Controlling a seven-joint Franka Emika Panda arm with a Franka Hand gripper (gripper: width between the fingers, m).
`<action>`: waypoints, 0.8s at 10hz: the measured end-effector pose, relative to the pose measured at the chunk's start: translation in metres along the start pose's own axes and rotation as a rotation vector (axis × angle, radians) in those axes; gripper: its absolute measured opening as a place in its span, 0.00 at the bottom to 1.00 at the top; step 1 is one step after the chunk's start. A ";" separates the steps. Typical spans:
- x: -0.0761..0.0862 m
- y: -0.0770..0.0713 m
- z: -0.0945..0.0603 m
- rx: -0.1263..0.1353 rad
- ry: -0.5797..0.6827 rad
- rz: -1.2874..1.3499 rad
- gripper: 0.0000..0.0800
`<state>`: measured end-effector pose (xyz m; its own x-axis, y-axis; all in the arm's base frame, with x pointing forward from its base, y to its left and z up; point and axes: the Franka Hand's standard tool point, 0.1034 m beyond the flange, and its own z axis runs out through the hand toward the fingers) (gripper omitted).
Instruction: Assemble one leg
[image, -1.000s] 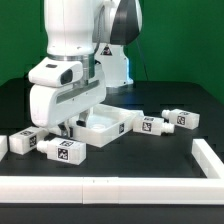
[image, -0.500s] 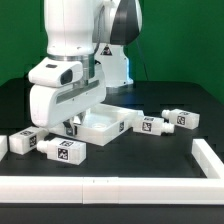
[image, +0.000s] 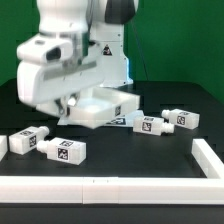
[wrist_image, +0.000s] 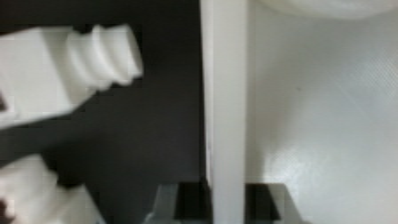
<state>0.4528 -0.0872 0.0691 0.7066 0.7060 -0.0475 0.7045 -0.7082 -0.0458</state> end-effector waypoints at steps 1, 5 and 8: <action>0.012 0.000 -0.013 0.019 -0.022 0.061 0.07; 0.099 0.018 -0.023 -0.023 0.013 0.291 0.07; 0.111 0.031 -0.014 -0.021 0.017 0.261 0.07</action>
Offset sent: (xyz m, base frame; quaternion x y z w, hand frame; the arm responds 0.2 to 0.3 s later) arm 0.0764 0.0409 0.0096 -0.0596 -0.0003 0.1311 0.9896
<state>0.5543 -0.0309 0.0759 0.8654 0.4995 -0.0385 0.4994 -0.8663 -0.0129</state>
